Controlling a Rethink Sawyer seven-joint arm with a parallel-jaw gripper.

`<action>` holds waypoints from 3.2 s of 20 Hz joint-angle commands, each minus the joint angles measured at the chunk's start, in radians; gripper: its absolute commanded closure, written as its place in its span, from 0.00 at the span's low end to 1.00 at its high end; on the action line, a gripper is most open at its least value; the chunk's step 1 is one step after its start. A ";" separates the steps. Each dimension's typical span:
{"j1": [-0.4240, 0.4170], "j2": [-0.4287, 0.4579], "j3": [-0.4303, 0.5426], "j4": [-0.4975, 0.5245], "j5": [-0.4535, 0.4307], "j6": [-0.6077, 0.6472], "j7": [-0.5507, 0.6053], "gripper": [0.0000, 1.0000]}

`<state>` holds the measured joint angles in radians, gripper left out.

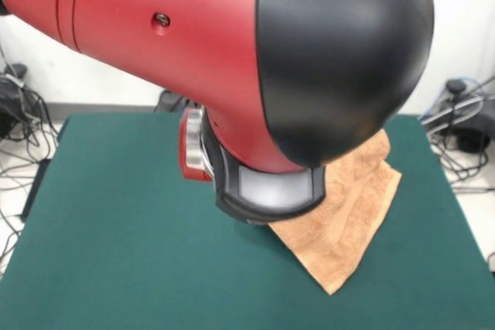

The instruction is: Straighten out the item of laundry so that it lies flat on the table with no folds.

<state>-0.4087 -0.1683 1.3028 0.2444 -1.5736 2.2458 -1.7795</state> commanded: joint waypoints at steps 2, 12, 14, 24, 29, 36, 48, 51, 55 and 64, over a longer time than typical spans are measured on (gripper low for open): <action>-0.029 0.094 0.388 -0.070 -0.302 -0.179 0.343 0.00; -0.086 0.196 0.797 -0.112 -0.711 -0.355 0.345 0.00; -0.093 0.209 0.862 -0.119 -0.759 -0.381 0.358 0.00; -0.114 0.193 1.007 -0.126 -0.823 -0.359 0.398 0.00; -0.116 0.174 1.055 -0.137 -0.826 -0.391 0.561 0.00; -0.116 0.172 1.085 -0.139 -0.873 -0.428 0.729 0.00; -0.098 0.293 0.998 -0.100 -0.898 -0.567 0.762 0.00; -0.096 0.308 0.961 -0.087 -0.890 -0.572 0.764 0.00; -0.097 0.331 0.954 -0.085 -0.891 -0.590 0.761 0.00; -0.085 0.342 0.807 0.006 -0.712 -0.577 0.821 0.00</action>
<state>-0.5127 0.1584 2.3300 0.2337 -2.3446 1.7206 -1.2256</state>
